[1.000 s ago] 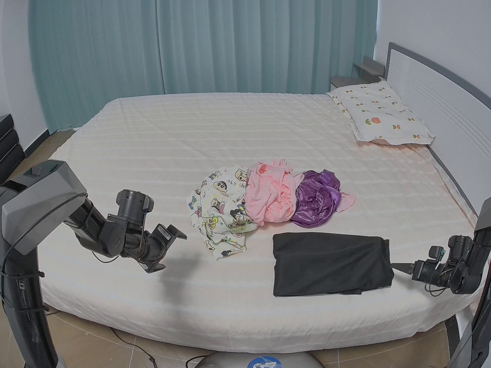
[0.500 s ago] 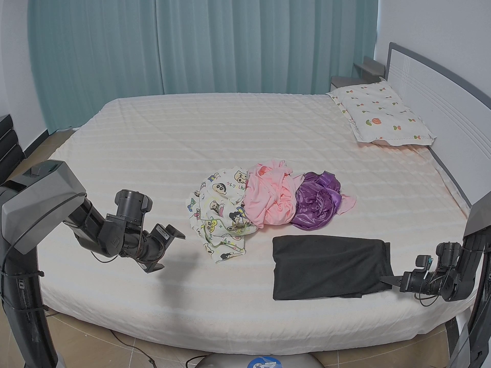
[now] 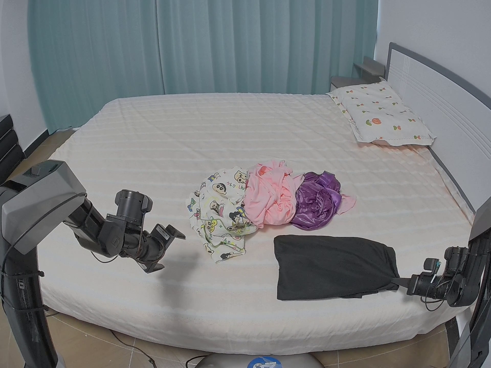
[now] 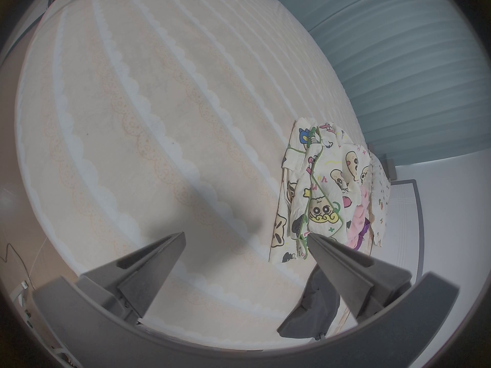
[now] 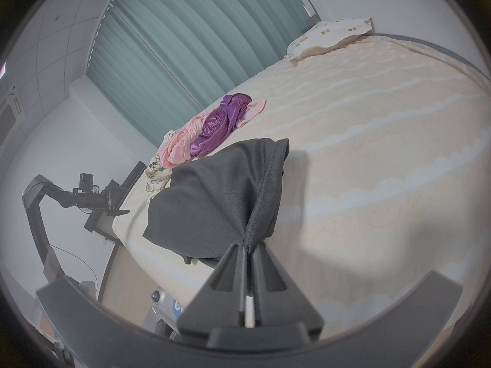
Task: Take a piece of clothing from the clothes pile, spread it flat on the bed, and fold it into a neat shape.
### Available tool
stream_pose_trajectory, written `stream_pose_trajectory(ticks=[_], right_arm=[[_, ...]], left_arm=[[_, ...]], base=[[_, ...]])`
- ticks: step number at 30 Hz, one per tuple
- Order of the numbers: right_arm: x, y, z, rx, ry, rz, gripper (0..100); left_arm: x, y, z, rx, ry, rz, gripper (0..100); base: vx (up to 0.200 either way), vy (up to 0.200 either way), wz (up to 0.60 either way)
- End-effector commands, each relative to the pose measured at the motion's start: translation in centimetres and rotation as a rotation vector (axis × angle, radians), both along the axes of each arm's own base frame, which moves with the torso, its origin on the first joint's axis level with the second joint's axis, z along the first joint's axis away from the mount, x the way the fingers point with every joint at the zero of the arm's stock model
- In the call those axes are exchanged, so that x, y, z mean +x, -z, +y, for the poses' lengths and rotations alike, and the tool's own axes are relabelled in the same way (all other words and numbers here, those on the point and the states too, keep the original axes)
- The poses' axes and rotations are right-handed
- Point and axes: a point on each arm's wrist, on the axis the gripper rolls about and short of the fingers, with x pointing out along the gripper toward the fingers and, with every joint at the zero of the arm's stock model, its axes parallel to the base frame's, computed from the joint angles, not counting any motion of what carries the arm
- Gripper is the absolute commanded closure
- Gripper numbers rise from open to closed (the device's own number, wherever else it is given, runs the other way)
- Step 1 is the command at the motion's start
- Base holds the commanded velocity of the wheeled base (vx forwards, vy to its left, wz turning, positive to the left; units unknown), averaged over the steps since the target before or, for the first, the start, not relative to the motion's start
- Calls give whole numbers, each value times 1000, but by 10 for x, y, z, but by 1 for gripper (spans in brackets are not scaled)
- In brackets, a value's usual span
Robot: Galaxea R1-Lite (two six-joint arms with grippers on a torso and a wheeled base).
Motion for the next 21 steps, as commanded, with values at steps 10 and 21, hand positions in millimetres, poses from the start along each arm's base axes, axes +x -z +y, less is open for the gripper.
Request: stream_pose_trajectory(ticks=[10,21], right_arm=[[4,-21,-19,-55,64,-137,0],[20,-69,-28,-122,204,-292,0]], left_arm=[[-3,-1,0,-2,1,5,0],[-41,-42,0,-50,51,-213,0]], base=[[0,0,0],[0,0,0]])
